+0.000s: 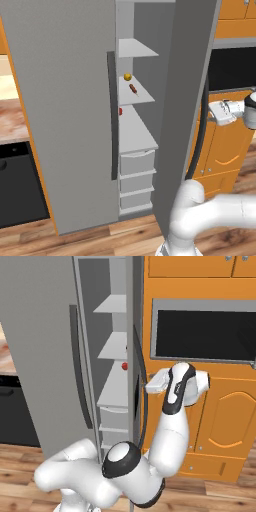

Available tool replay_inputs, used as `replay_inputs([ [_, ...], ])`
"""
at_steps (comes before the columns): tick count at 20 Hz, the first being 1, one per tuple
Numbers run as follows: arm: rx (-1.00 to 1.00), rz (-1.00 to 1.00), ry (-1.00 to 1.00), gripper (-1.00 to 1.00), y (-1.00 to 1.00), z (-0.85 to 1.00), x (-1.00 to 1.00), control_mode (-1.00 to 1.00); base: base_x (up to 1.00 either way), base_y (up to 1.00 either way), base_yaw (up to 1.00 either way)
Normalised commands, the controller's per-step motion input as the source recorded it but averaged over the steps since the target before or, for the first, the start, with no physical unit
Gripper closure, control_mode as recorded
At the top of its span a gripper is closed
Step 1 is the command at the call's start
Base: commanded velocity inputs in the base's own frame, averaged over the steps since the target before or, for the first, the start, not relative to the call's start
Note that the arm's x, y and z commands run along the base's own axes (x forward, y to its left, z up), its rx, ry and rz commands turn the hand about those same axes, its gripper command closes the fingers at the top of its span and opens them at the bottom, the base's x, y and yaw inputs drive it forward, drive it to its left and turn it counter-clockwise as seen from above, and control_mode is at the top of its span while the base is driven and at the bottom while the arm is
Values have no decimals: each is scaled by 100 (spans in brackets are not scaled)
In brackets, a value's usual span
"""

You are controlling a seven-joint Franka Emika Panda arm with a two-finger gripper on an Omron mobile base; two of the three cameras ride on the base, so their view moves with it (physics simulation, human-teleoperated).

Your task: Store the hot dog in the freezer for long-term storage. Close the freezer door after placing the cooked food.

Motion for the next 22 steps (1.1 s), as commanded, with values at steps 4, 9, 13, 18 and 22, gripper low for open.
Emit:
replay_inputs([
  [4, 0, 0, 0, -100, 0, 0, 19, -100, 0, 0, 0],
  [9, 0, 0, 0, -100, 1, 0, 17, -100, 0, 0, 0],
  [13, 0, 0, 0, -100, 20, 0, 0, -100, 0, 0, 0],
  [18, 0, 0, 0, -100, 35, 0, 0, -100, 0, 0, 0],
  [22, 0, -4, 0, -100, 56, 0, -13, -100, 0, 0, 0],
])
